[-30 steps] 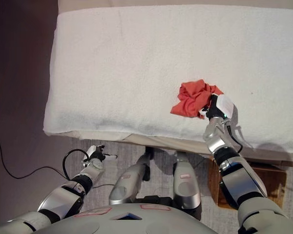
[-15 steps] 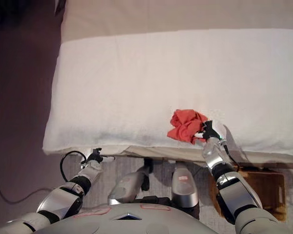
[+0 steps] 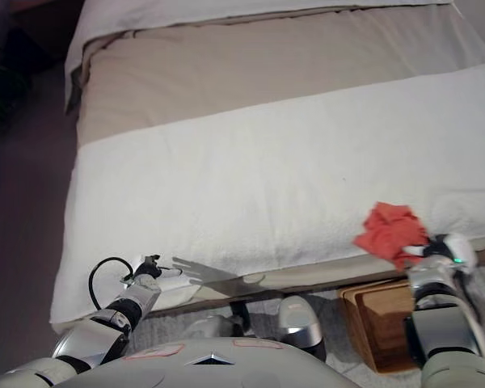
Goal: Put the clothes on the bed into the basket.
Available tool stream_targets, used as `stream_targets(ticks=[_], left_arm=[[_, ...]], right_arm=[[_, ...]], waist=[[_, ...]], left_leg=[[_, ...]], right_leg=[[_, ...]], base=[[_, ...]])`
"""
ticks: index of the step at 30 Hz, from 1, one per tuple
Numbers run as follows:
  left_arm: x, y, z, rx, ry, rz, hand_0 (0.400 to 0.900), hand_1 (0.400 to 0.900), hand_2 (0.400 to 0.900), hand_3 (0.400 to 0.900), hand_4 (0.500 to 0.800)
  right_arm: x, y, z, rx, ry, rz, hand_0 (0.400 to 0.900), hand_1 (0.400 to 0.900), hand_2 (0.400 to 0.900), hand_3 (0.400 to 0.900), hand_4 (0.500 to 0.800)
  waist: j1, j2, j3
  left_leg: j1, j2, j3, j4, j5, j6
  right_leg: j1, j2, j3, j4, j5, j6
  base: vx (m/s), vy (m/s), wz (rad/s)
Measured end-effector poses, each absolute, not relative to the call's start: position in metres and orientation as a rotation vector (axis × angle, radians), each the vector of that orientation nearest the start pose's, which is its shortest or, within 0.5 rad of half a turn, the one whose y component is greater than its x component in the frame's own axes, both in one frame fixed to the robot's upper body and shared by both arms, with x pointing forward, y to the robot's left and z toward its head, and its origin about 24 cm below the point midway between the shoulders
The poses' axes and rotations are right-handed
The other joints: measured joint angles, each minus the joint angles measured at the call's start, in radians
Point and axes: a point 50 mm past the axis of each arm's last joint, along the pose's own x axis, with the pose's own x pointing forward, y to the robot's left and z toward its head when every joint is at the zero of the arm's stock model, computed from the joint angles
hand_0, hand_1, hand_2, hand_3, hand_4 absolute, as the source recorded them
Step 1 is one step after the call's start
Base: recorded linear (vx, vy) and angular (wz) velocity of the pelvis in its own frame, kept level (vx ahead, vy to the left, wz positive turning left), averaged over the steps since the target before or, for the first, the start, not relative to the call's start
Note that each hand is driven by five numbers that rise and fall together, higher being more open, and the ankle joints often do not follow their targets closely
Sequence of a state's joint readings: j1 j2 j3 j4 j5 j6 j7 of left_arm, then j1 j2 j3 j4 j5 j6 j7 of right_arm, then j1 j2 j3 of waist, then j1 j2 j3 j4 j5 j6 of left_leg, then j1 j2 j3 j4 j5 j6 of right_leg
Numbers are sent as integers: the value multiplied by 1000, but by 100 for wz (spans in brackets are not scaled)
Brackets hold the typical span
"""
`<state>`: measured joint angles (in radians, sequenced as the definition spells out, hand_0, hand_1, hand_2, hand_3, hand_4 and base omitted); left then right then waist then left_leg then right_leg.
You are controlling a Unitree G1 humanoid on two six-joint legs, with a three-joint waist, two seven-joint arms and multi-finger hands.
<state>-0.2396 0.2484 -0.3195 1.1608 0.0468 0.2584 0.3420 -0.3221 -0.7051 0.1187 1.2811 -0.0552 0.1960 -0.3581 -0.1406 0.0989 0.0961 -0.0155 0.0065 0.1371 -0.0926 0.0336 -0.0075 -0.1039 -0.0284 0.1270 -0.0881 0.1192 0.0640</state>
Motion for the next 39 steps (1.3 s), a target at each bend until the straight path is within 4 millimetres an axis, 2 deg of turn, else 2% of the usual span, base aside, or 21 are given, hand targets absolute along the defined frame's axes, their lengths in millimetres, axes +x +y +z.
stream_targets(ticks=[2, 7, 14, 17, 20, 28, 34, 35, 39], left_arm=[[179, 235, -129, 719, 1095, 187, 900, 900, 900, 900, 800], [176, 233, -131, 742, 1103, 137, 900, 900, 900, 900, 800], [175, 229, -132, 776, 1096, 81, 900, 900, 900, 900, 800], [176, 227, -132, 782, 1084, 61, 900, 900, 900, 900, 800], [175, 226, -133, 798, 1083, 38, 900, 900, 900, 900, 800], [184, 221, -128, 800, 1037, 26, 900, 900, 900, 900, 800], [185, 221, -128, 797, 1032, 22, 900, 900, 900, 900, 800], [185, 221, -128, 797, 1032, 22, 900, 900, 900, 900, 800], [184, 220, -129, 796, 1035, 18, 900, 900, 900, 900, 800]], right_arm=[[167, -427, -20, -855, 1046, -792, 400, 400, 400, 400, 500], [132, -455, -6, -799, 1156, -920, 400, 400, 400, 400, 500], [95, -486, 22, -771, 1219, -1063, 400, 400, 400, 400, 500], [81, -494, 29, -753, 1234, -1107, 400, 400, 400, 400, 500], [77, -494, 29, -741, 1241, -1118, 400, 400, 400, 400, 500], [60, -500, 35, -726, 1301, -1151, 400, 400, 400, 400, 500], [59, -502, 40, -728, 1297, -1162, 400, 400, 400, 400, 500], [59, -503, 40, -729, 1296, -1163, 900, 900, 900, 900, 800], [58, -508, 50, -703, 1280, -1185, 900, 900, 900, 900, 800]], waist=[[-18, 10, -6], [-23, 20, -12], [-26, 49, -21], [-30, 55, -22], [-50, 58, -20], [-52, 100, 2], [-51, 113, 8], [-52, 113, 8], [-49, 118, 10]], left_leg=[[1, 3, -4, 0, 0, 0], [-2, 9, -24, 0, -8, -5], [-2, 16, -26, 0, -8, -6], [-1, 18, -25, 0, -8, -6], [1, 21, -25, 0, -9, -8], [11, 20, -20, 0, -13, -14], [11, 20, -21, 0, -14, -15], [11, 20, -21, 0, -14, -15], [17, 19, -23, 0, -14, -15]], right_leg=[[3, 2, -6, 0, 0, 0], [16, 7, -25, -1, -10, -8], [19, 13, -30, 0, -12, -11], [21, 15, -33, -3, -15, -15], [23, 17, -37, -3, -17, -17], [29, 17, -28, -3, -21, -16], [30, 17, -29, -3, -25, -15], [31, 16, -29, -3, -25, -15], [31, 15, -31, -3, -27, -15]], base=[[10, -52, 12], [10, -49, 15], [0, -29, 4], [3, -20, -5], [8, -22, -7], [6, -10, -2], [0, 0, 0], [0, 0, 0], [0, 0, 0]])
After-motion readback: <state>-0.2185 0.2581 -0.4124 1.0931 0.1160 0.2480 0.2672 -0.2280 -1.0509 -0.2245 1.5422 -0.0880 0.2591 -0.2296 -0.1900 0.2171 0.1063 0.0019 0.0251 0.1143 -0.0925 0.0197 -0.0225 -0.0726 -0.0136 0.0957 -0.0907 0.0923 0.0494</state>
